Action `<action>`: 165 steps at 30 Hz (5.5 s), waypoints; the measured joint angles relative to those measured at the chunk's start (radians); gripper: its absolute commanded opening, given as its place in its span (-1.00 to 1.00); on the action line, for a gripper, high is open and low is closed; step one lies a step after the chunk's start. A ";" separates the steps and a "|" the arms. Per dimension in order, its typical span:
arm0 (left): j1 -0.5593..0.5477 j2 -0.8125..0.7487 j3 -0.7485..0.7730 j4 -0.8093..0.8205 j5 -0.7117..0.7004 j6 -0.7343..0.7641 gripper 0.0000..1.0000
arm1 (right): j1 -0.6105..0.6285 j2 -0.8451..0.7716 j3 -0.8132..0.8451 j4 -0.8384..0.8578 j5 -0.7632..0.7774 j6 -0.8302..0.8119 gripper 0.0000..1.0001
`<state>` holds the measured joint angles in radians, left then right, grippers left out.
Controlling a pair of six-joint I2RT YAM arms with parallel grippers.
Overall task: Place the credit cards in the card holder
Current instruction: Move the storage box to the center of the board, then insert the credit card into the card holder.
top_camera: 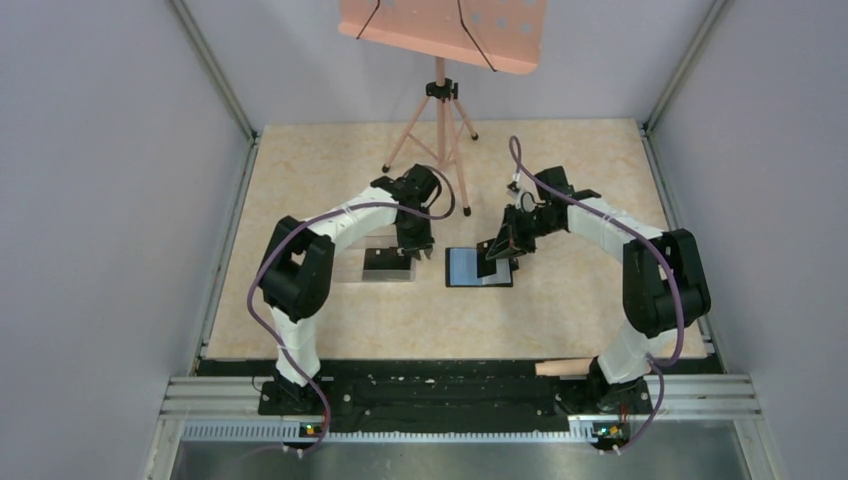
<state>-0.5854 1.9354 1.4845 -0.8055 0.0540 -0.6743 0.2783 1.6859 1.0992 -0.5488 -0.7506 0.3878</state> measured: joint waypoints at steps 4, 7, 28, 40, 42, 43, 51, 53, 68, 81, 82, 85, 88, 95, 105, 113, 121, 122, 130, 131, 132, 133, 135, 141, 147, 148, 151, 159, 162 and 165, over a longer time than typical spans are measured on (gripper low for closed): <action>0.000 -0.006 -0.014 -0.030 -0.072 -0.002 -0.37 | 0.000 0.010 0.000 -0.002 0.014 -0.014 -1.00; 0.000 -0.010 -0.016 -0.041 -0.095 -0.002 -0.31 | 0.000 0.013 0.000 -0.003 0.026 -0.028 -1.00; -0.042 0.034 0.001 0.102 0.156 0.019 -0.46 | -0.059 0.089 -0.043 0.190 -0.007 0.002 -1.00; -0.050 0.128 0.042 0.086 0.174 0.023 -0.65 | -0.059 0.164 -0.068 0.296 -0.002 0.036 -1.00; -0.050 0.139 0.050 0.077 0.172 0.023 -0.69 | -0.059 0.170 -0.072 0.299 -0.003 0.037 -1.00; -0.050 0.146 0.055 0.072 0.172 0.024 -0.72 | -0.059 0.174 -0.072 0.302 -0.003 0.040 -1.00; -0.050 0.166 0.069 0.045 0.166 0.024 -1.00 | -0.059 0.176 -0.101 0.349 -0.023 0.068 -1.00; -0.050 0.168 0.072 0.042 0.167 0.024 -1.00 | -0.059 0.176 -0.115 0.365 -0.033 0.080 -1.00; -0.050 0.169 0.073 0.041 0.170 0.025 -1.00 | -0.059 0.193 -0.159 0.460 -0.089 0.164 -1.00; -0.048 0.175 0.080 0.034 0.174 0.031 -1.00 | -0.058 0.202 -0.159 0.420 -0.097 0.184 -1.00; -0.048 0.175 0.080 0.034 0.174 0.031 -1.00 | -0.058 0.202 -0.158 0.417 -0.097 0.185 -1.00; -0.048 0.179 0.085 0.029 0.175 0.032 -1.00 | -0.051 0.202 -0.155 0.393 -0.096 0.184 -1.00; -0.048 0.180 0.086 0.027 0.175 0.034 -1.00 | -0.047 0.202 -0.154 0.368 -0.094 0.182 -1.00; -0.045 0.183 0.090 0.025 0.183 0.038 -1.00 | -0.043 0.210 -0.133 0.329 -0.087 0.173 -1.00; -0.045 0.183 0.090 0.025 0.185 0.042 -1.00 | -0.024 0.261 -0.070 0.293 -0.121 0.154 -1.00; -0.045 0.184 0.091 0.024 0.185 0.046 -1.00 | 0.023 0.273 -0.037 0.283 -0.108 0.143 -0.60; -0.045 0.185 0.092 0.023 0.186 0.047 -1.00 | 0.074 0.271 0.066 0.109 0.021 0.075 0.03; -0.045 0.185 0.092 0.023 0.186 0.047 -1.00 | 0.083 0.270 0.083 0.085 0.043 0.064 0.07; -0.045 0.185 0.092 0.023 0.188 0.047 -1.00 | 0.127 0.267 0.161 -0.037 0.163 0.012 0.30; -0.045 0.185 0.092 0.023 0.188 0.047 -1.00 | 0.130 0.266 0.166 -0.047 0.174 0.009 0.32; -0.045 0.185 0.092 0.023 0.188 0.047 -1.00 | 0.132 0.263 0.172 -0.060 0.190 0.003 0.34; -0.045 0.185 0.092 0.023 0.189 0.047 -1.00 | 0.134 0.259 0.176 -0.070 0.206 -0.003 0.36; -0.045 0.185 0.092 0.023 0.189 0.047 -1.00 | 0.137 0.253 0.180 -0.085 0.231 -0.010 0.37; -0.044 0.186 0.092 0.023 0.191 0.049 -1.00 | 0.138 0.241 0.193 -0.122 0.291 -0.026 0.38; -0.044 0.187 0.092 0.024 0.193 0.049 -1.00 | 0.138 0.241 0.193 -0.126 0.296 -0.029 0.30; -0.044 0.187 0.092 0.024 0.193 0.049 -1.00 | 0.138 0.241 0.193 -0.125 0.294 -0.029 0.28; -0.043 0.188 0.095 0.021 0.193 0.050 -1.00 | 0.139 0.243 0.193 -0.124 0.286 -0.030 0.20; -0.043 0.190 0.098 0.019 0.196 0.050 -1.00 | 0.158 0.297 0.227 -0.110 0.221 -0.026 -0.04; -0.042 0.190 0.098 0.018 0.196 0.050 -1.00 | 0.164 0.301 0.232 -0.108 0.211 -0.025 -0.10; -0.042 0.190 0.098 0.018 0.196 0.051 -1.00 | 0.164 0.303 0.232 -0.106 0.203 -0.018 -0.21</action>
<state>-0.6277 2.1258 1.5822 -0.7872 0.2501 -0.6235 0.4423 1.9884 1.3308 -0.6552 -0.5476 0.3702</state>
